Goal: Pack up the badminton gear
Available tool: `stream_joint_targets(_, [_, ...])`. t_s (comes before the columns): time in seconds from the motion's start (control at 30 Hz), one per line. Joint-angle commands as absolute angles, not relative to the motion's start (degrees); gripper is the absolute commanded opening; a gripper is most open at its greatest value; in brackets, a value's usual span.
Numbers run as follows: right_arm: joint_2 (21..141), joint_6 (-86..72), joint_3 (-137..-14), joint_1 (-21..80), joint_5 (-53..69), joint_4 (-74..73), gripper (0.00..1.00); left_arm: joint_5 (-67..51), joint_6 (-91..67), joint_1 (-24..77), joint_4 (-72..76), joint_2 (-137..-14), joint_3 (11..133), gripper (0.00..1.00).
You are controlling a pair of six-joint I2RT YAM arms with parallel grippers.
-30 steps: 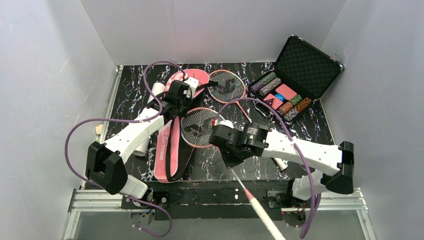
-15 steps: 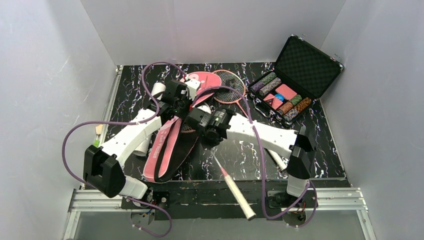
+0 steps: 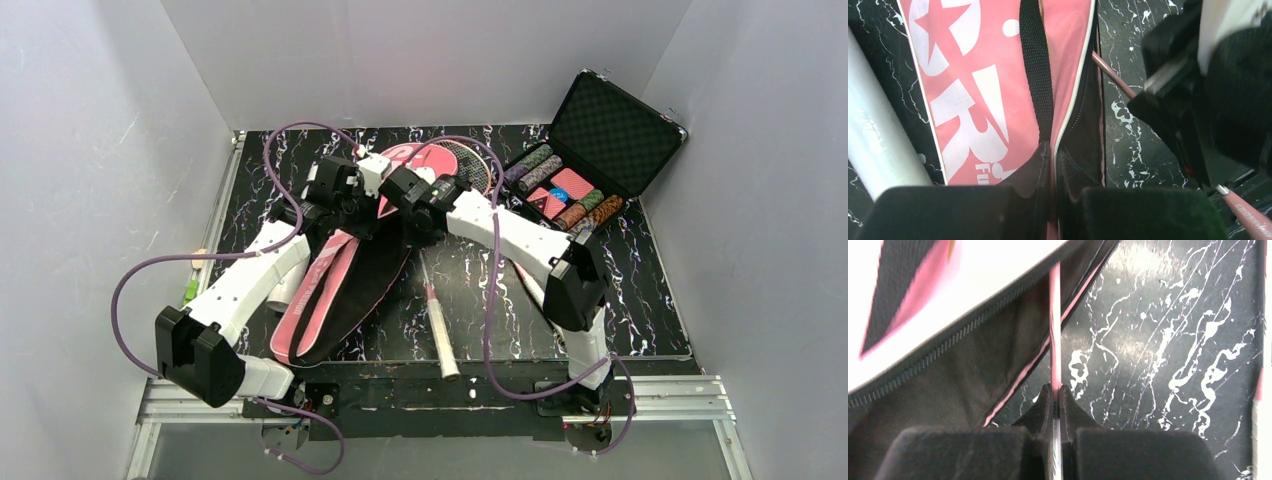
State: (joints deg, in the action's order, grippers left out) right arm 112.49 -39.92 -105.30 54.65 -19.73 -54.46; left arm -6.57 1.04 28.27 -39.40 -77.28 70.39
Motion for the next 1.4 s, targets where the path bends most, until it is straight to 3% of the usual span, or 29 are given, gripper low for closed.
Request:
stream_joint_targets(0.0, [116.26, -44.34, -113.07, 50.82, -20.00, -50.13, 0.01, -15.49, 2.37, 30.57, -40.23, -75.98, 71.25, 0.00])
stream_joint_targets(0.17, [116.75, -44.52, -112.67, 50.01, -14.45, -46.61, 0.03, -19.31, 1.80, 30.57, -38.63, -76.32, 68.42, 0.00])
stream_joint_targets(0.57, [108.05, -38.58, -98.99, 49.84, 1.42, -30.54, 0.47, -20.83, 0.44, 30.20, -35.45, -78.94, 68.21, 0.00])
stream_joint_targets(0.7, [103.73, -37.19, -94.84, 48.93, 3.08, -28.64, 0.56, -21.25, -1.25, 29.12, -35.15, -79.70, 69.17, 0.00])
stream_joint_targets(1.0, [92.34, -32.60, -89.51, 35.23, 0.49, -34.03, 0.64, -22.78, -5.76, 22.14, -34.36, -79.60, 73.39, 0.00])
stream_joint_targets(1.1, [96.45, -29.51, -91.95, 27.41, -4.56, -42.25, 0.64, -24.22, -9.06, 17.69, -32.74, -78.09, 74.19, 0.00])
stream_joint_targets(1.37, [105.17, -23.72, -92.48, 25.19, -9.51, -44.66, 0.65, -25.49, -10.64, 13.58, -32.50, -74.83, 73.94, 0.00])
